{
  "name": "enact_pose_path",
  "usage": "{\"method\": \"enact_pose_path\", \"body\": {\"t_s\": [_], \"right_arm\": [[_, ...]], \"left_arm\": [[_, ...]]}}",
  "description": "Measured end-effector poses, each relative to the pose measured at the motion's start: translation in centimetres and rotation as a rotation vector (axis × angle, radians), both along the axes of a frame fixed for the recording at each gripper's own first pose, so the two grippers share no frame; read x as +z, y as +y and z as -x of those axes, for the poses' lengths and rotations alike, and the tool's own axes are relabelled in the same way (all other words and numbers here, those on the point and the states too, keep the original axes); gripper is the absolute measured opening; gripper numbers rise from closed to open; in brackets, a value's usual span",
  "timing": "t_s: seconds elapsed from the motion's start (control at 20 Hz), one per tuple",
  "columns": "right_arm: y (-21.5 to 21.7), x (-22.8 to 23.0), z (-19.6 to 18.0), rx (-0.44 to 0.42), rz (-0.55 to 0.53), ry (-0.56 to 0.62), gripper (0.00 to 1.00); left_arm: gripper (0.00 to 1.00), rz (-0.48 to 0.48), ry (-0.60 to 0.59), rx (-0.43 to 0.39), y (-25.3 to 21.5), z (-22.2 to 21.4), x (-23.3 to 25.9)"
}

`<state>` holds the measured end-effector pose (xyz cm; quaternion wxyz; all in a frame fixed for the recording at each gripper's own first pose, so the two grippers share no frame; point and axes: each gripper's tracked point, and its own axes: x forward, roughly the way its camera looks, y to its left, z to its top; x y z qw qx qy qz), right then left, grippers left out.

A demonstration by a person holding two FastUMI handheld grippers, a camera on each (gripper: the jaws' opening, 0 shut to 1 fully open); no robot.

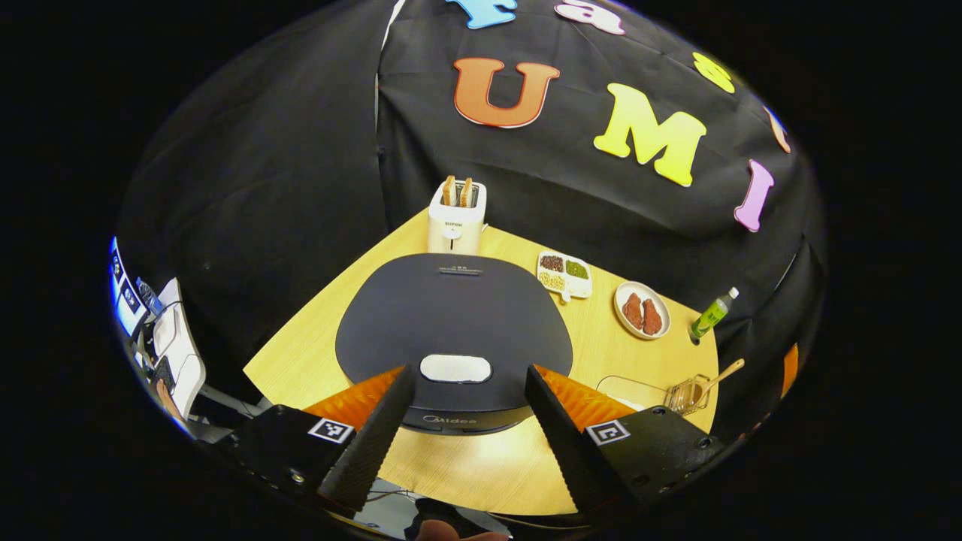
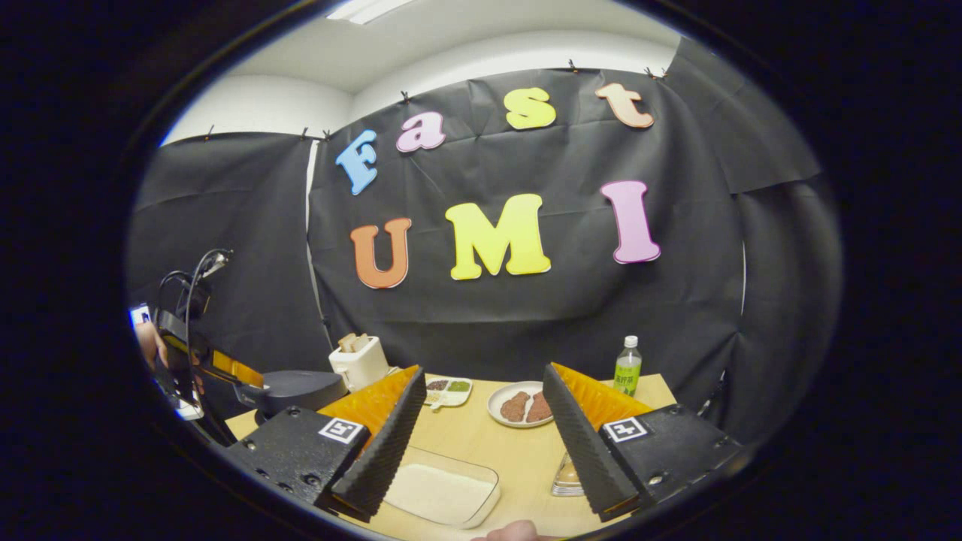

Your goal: Close the left gripper, press the button to open the rice cooker; take a wooden spoon from the chopstick holder with the right hand, scoop a spoonful of rice and pour it into the rice cooker, then put the wooden spoon back into the chopstick holder.

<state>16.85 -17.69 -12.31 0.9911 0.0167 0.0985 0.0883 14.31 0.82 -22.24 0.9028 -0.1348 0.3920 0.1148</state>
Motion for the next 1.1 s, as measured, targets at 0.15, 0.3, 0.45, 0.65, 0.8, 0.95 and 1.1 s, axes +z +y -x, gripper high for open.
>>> {"method": "enact_pose_path", "body": {"t_s": [0.15,0.3,0.45,0.65,0.8,0.95,1.1], "right_arm": [[-0.1,-0.2,-0.1,-0.013,-0.012,0.008,1.00],[-0.1,-0.5,-0.4,-0.015,-0.014,0.016,0.99],[0.5,-0.7,-0.7,0.001,-0.009,0.023,0.99],[1.1,-0.5,-1.3,0.031,-0.004,0.010,1.00],[1.8,-0.6,-1.4,0.045,-0.014,0.015,1.00],[2.0,-0.7,-1.7,0.051,-0.024,0.012,1.00],[2.0,-0.9,-1.8,0.051,-0.027,0.012,0.99]], "left_arm": [[0.97,0.036,0.054,0.004,-0.6,0.6,-1.9],[0.97,0.053,0.098,0.007,-0.6,1.1,-3.6],[0.96,0.054,0.133,0.014,-0.8,1.4,-4.3],[0.96,0.047,0.160,0.008,-0.5,1.6,-4.8],[0.96,0.017,0.179,0.000,-0.7,1.7,-5.2],[0.97,-0.025,0.203,-0.029,-0.6,2.1,-6.2],[0.95,-0.023,0.195,-0.004,-0.4,2.1,-5.9]]}}
